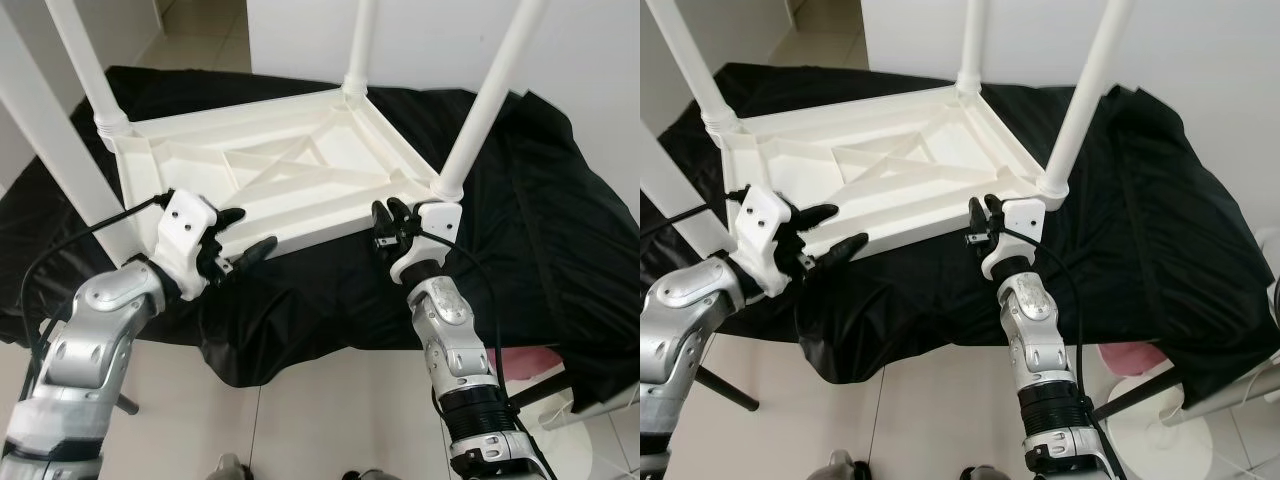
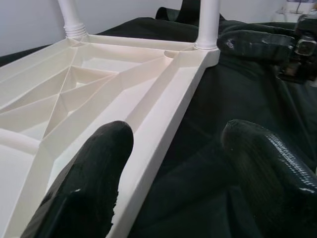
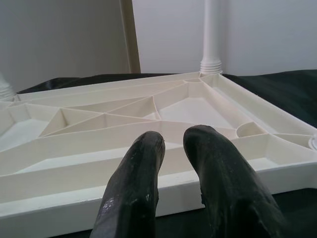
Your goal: Building children table
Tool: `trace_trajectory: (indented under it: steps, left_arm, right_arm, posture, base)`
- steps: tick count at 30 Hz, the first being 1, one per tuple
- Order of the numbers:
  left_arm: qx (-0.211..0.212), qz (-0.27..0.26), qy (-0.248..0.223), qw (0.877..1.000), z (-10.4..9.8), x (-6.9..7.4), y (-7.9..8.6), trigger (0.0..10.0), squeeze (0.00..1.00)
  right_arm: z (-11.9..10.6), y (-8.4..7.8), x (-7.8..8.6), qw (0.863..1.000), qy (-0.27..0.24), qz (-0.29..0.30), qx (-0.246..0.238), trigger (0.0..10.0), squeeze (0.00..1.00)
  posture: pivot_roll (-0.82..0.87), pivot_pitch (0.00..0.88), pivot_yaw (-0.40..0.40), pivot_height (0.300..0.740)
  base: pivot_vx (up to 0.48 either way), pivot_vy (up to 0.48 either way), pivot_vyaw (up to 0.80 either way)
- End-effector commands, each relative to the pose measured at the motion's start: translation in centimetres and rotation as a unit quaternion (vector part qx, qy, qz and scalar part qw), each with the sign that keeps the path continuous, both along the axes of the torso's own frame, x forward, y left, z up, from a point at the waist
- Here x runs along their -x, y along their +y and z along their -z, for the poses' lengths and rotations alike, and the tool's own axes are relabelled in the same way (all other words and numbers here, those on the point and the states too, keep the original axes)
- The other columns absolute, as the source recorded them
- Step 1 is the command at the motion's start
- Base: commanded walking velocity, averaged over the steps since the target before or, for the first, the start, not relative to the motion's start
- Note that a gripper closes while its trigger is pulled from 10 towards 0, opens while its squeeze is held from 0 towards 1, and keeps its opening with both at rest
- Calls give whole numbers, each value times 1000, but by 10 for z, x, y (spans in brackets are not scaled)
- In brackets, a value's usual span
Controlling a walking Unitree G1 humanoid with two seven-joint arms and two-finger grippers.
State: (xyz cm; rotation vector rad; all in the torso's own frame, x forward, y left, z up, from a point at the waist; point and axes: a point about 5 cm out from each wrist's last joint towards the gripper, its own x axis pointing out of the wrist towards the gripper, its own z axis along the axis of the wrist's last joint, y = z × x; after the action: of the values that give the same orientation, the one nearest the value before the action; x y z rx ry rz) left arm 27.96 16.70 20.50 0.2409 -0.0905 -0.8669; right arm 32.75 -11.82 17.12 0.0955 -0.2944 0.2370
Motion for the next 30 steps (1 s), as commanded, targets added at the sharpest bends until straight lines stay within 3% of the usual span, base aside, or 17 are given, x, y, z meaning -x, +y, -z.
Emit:
trace_trajectory:
  steps: [1, 4, 6, 9, 10, 12, 13, 15, 16, 19, 30]
  left_arm:
    - [1, 7, 1, 1000, -2, 2, 1, 10000, 0]
    - [1, 1, 10, 1000, -3, 9, 14, 10000, 0]
    - [-17, 5, 39, 999, -2, 22, 35, 10000, 0]
    - [-34, 5, 56, 998, -1, 30, 46, 10000, 0]
    - [-53, -2, 75, 996, 0, 39, 60, 10000, 0]
    - [-53, -2, 75, 996, 0, 39, 60, 10000, 0]
    - [-68, -8, 91, 993, -1, 46, 71, 10000, 0]
    - [-68, -8, 91, 993, -1, 46, 71, 10000, 0]
    - [-81, -17, 103, 991, -2, 52, 79, 10000, 0]
    - [-100, -19, 116, 988, -1, 59, 85, 10000, 0]
    - [-142, -47, 146, 978, 1, 69, 105, 10000, 0]
  right_arm:
    - [0, -2, -1, 1000, -1, 1, 0, 10000, 0]
    - [0, -3, -3, 1000, -1, 1, 1, 10000, 0]
    - [0, -5, -5, 1000, -2, 3, 2, 10000, 0]
    - [1, -6, -6, 1000, -1, 4, 3, 10000, 0]
    - [1, -7, -6, 1000, -1, 4, 4, 10000, 0]
    - [1, -7, -6, 1000, -1, 4, 4, 10000, 0]
    - [2, -8, -7, 1000, 0, 4, 5, 10000, 0]
    - [2, -8, -7, 1000, 0, 4, 5, 10000, 0]
    - [4, -8, -7, 1000, 1, 5, 6, 10000, 0]
    - [6, -7, -7, 1000, 2, 3, 6, 10000, 0]
    - [10, -3, -8, 1000, 11, 0, 11, 10000, 0]
  posture:
    - [66, 45, -56, 740]
    - [72, 41, -56, 740]
    - [75, 40, -55, 740]
    - [84, 35, -58, 740]
    - [89, 34, -59, 740]
    - [89, 34, -59, 740]
    - [95, 34, -61, 740]
    - [95, 34, -61, 740]
    - [95, 34, -61, 740]
    - [107, 31, -63, 740]
    - [118, 26, -63, 740]
  base:
    - [0, 0, 0]
    - [0, 0, 0]
    - [0, 0, 0]
    - [0, 0, 0]
    - [0, 0, 0]
    - [0, 0, 0]
    - [0, 0, 0]
    - [0, 0, 0]
    - [0, 0, 0]
    - [0, 0, 0]
    - [0, 0, 0]
